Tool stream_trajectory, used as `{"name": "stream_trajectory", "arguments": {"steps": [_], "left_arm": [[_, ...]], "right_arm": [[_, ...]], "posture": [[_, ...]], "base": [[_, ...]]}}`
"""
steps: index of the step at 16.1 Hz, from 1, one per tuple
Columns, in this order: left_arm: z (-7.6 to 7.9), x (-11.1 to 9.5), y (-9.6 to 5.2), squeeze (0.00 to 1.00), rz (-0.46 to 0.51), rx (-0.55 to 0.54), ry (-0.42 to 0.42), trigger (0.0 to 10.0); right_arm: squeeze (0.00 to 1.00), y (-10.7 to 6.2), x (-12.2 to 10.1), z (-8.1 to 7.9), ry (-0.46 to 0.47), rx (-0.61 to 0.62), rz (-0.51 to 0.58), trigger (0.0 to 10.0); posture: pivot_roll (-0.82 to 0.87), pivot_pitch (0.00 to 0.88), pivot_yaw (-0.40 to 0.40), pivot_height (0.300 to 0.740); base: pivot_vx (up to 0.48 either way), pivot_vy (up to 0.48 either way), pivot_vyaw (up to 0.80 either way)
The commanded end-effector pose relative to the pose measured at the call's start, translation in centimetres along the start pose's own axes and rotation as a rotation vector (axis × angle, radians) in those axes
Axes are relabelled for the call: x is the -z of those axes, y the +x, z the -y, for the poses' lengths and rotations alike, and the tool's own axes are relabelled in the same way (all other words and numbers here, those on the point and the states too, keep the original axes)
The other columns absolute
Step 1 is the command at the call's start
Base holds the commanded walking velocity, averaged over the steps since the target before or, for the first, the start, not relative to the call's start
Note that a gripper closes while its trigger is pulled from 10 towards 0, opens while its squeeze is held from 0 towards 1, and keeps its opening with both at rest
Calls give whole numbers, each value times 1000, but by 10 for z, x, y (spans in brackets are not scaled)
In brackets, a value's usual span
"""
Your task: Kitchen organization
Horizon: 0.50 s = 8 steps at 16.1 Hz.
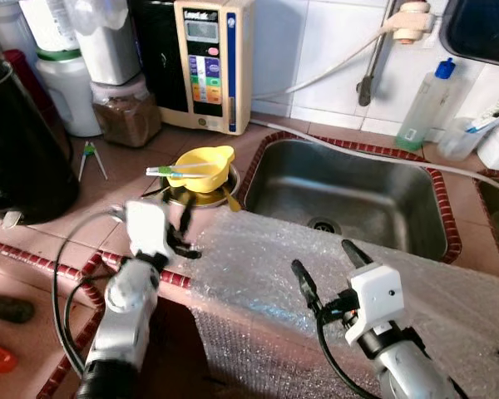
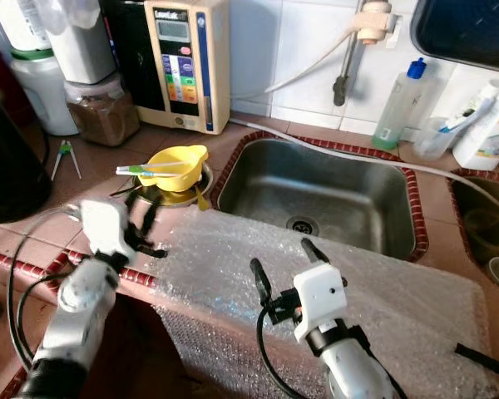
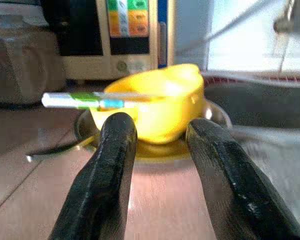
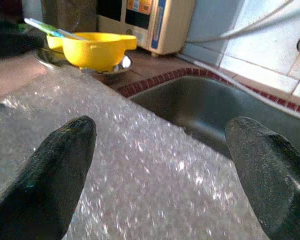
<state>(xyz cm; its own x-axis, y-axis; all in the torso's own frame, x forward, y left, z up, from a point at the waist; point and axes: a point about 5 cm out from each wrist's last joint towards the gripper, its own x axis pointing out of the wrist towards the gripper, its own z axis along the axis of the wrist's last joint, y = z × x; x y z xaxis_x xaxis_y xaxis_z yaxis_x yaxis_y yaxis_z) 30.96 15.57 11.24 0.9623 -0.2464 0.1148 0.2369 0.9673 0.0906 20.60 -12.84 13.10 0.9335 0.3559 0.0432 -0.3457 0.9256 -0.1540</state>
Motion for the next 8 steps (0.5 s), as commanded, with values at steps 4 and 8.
{"name": "stream_trajectory", "arguments": {"steps": [4, 8], "left_arm": [[-1, 3, -12, 1000, -24, -6, 117, 10000], [8, 9, -29, 1000, -22, -11, 128, 10000]], "right_arm": [[0, -1, 1, 4, -20, 5, -1, 10000], [0, -3, 0, 7, -39, 49, 8, 10000]], "posture": [[37, 0, -6, 740], [36, 0, 0, 740]], "base": [[0, 0, 0], [0, 0, 0]]}}
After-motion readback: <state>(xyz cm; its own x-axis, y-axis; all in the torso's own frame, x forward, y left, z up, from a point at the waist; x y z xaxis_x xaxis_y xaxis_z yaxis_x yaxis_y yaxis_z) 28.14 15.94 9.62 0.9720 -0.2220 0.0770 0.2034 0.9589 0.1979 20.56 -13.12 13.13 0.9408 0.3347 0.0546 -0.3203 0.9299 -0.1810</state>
